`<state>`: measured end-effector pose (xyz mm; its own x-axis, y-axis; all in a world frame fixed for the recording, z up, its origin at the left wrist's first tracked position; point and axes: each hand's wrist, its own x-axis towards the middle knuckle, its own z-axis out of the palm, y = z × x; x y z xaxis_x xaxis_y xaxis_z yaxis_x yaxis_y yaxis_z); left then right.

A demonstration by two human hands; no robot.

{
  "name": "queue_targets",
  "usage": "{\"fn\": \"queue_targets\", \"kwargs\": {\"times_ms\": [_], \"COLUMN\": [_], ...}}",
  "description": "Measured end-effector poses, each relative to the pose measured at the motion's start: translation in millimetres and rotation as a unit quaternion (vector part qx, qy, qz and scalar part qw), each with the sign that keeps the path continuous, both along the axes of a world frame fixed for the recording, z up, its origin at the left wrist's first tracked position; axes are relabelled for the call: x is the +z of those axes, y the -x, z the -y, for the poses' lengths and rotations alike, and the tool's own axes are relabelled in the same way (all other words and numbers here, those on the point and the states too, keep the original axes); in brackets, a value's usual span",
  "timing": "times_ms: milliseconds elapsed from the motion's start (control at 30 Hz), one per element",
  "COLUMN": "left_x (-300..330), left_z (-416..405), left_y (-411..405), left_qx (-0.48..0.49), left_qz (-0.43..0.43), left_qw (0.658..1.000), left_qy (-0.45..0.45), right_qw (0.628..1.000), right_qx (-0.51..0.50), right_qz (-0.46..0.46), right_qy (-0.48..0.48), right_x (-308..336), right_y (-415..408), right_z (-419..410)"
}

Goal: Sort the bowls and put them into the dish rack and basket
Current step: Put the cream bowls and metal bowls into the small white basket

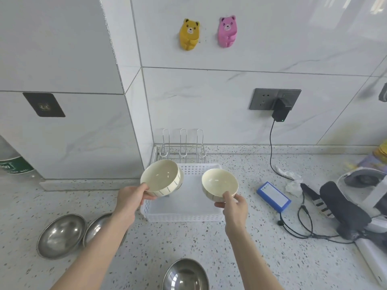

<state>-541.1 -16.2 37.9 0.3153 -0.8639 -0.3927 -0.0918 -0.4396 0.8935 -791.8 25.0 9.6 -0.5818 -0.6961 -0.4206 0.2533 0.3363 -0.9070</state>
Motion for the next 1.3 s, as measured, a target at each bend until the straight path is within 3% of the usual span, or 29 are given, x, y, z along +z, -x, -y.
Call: {"fn": "queue_targets", "kwargs": {"times_ms": [167, 467, 733, 967, 1133, 1300], "left_x": [1, -2, -8, -11, -14, -20], "left_z": [11, 26, 34, 40, 41, 48], "left_y": [6, 20, 31, 44, 51, 64], "left_qx": [0.009, 0.015, 0.012, 0.000, -0.032, -0.072], "left_qz": [0.011, 0.001, 0.000, 0.002, 0.010, 0.055], "left_qw": [1.000, 1.000, 1.000, 1.000, 0.999, 0.996], "left_qy": [-0.011, -0.006, -0.002, -0.012, -0.001, -0.008], "right_qw": [0.995, 0.981, 0.982, 0.972, 0.951, 0.951], "right_qx": [0.092, 0.138, 0.124, 0.178, 0.238, 0.225], "right_qz": [-0.023, -0.050, -0.040, -0.026, -0.099, -0.200], "right_qy": [-0.045, -0.129, -0.138, -0.149, -0.168, -0.066], "right_x": [-13, -39, -56, -58, -43, -20], "right_y": [-10, -22, -22, -18, -10, 1], "right_z": [37, 73, 83, 89, 79, 63]}}
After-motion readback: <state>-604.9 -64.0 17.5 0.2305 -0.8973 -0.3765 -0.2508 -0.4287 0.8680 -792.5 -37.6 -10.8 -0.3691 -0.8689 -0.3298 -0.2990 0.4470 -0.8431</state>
